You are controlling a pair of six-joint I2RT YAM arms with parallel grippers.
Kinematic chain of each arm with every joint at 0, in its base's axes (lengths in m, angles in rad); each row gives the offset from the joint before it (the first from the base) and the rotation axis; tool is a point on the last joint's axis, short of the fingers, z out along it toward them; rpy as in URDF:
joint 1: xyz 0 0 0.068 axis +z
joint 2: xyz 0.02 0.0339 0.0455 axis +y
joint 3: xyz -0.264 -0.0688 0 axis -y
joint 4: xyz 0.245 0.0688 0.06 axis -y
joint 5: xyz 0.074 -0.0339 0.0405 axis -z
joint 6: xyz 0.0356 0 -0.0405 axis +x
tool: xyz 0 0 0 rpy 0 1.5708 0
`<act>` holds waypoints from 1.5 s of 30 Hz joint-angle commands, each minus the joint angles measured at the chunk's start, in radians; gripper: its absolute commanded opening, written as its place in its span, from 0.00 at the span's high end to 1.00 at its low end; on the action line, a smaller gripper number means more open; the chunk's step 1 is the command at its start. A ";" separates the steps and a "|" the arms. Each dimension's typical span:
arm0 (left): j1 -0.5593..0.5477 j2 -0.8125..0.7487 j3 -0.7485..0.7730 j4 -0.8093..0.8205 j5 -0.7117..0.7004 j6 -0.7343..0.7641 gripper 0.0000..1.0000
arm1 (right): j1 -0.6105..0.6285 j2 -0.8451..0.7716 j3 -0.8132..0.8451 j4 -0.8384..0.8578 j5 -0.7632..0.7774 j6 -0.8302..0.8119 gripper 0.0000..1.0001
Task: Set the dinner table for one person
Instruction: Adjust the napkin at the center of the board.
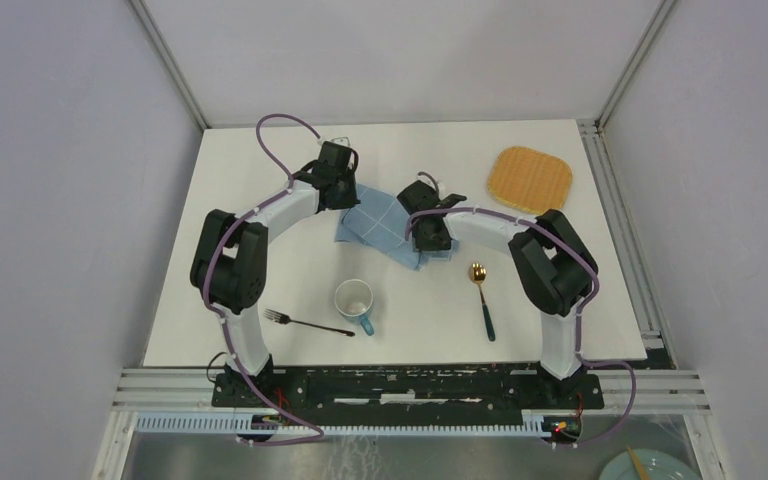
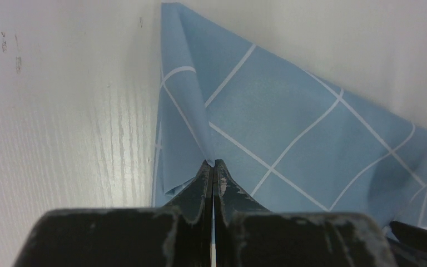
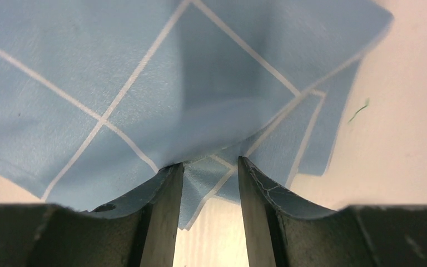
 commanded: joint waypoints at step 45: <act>0.010 -0.021 0.011 0.006 0.032 -0.001 0.98 | 0.142 -0.205 -0.248 0.234 -0.029 -0.353 0.52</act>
